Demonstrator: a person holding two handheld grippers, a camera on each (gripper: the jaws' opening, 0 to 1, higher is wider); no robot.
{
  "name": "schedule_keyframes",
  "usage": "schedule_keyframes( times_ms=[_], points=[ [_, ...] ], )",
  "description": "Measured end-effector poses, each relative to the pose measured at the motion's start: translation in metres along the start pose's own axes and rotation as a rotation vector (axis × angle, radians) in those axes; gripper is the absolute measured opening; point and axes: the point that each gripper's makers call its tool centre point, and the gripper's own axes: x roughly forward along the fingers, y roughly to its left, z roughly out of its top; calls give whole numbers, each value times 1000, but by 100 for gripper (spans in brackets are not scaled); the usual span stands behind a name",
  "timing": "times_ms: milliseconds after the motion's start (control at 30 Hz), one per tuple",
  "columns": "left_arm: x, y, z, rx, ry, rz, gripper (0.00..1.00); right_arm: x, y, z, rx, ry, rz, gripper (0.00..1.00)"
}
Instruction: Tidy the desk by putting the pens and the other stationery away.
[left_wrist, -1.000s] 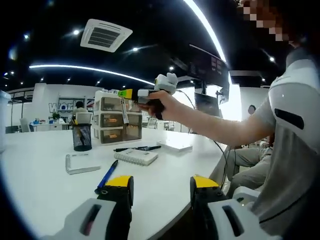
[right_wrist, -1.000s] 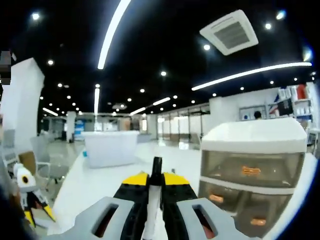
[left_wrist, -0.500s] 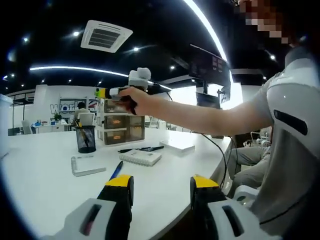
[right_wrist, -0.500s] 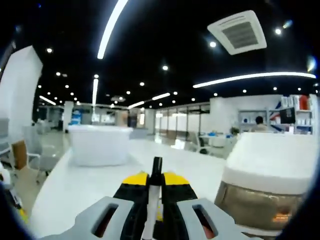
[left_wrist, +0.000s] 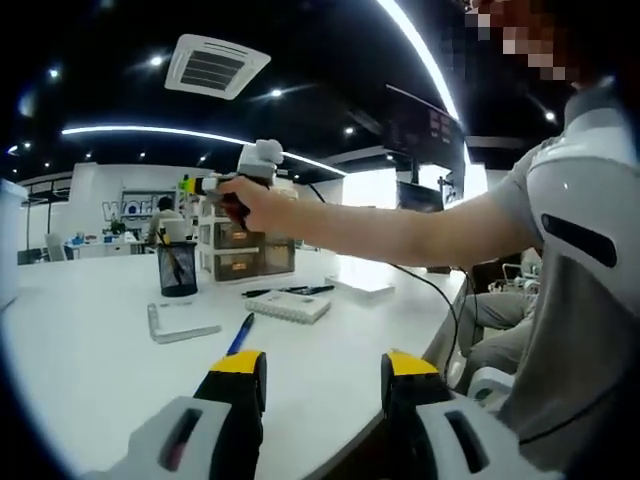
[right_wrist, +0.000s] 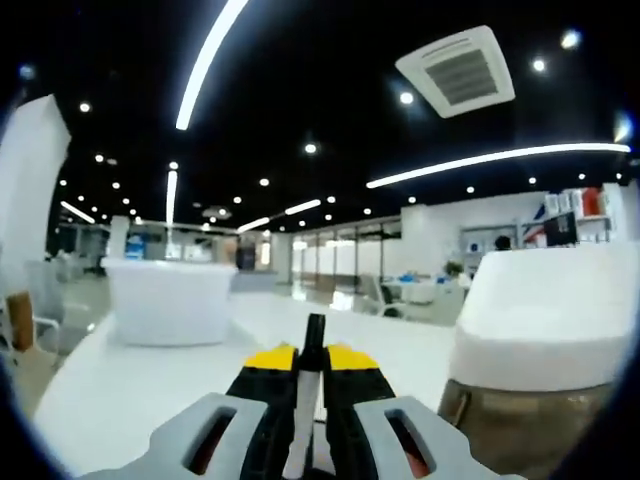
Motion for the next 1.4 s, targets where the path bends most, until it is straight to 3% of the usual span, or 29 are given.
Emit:
schedule_keyframes(
  times_ms=[167, 433, 567, 800, 1033, 1067, 1167, 1200, 1400],
  points=[
    [2, 4, -3, -17, 2, 9, 46, 5, -1, -27, -3, 54, 4, 7],
    [3, -1, 1, 4, -5, -10, 46, -2, 6, -50, -34, 127, 22, 7],
    [4, -4, -2, -4, -4, -14, 46, -17, 30, -54, -51, 137, 34, 7],
    [0, -5, 2, -4, -16, -13, 46, -18, 18, -66, -31, 164, 8, 8],
    [-1, -3, -2, -7, -6, -4, 46, -25, 23, -69, 77, 147, 20, 9],
    [-1, -3, -4, -10, -2, -3, 46, -25, 24, -71, 95, 160, 27, 13],
    [0, -3, -5, -13, 1, -2, 46, -25, 22, -73, 104, 169, 9, 44],
    [0, -4, -5, -16, 0, -4, 46, -26, 23, -73, 103, 170, 9, 48],
    [4, -7, 0, -3, 3, -11, 46, -32, 20, -65, 137, 147, 36, 45]
  ],
)
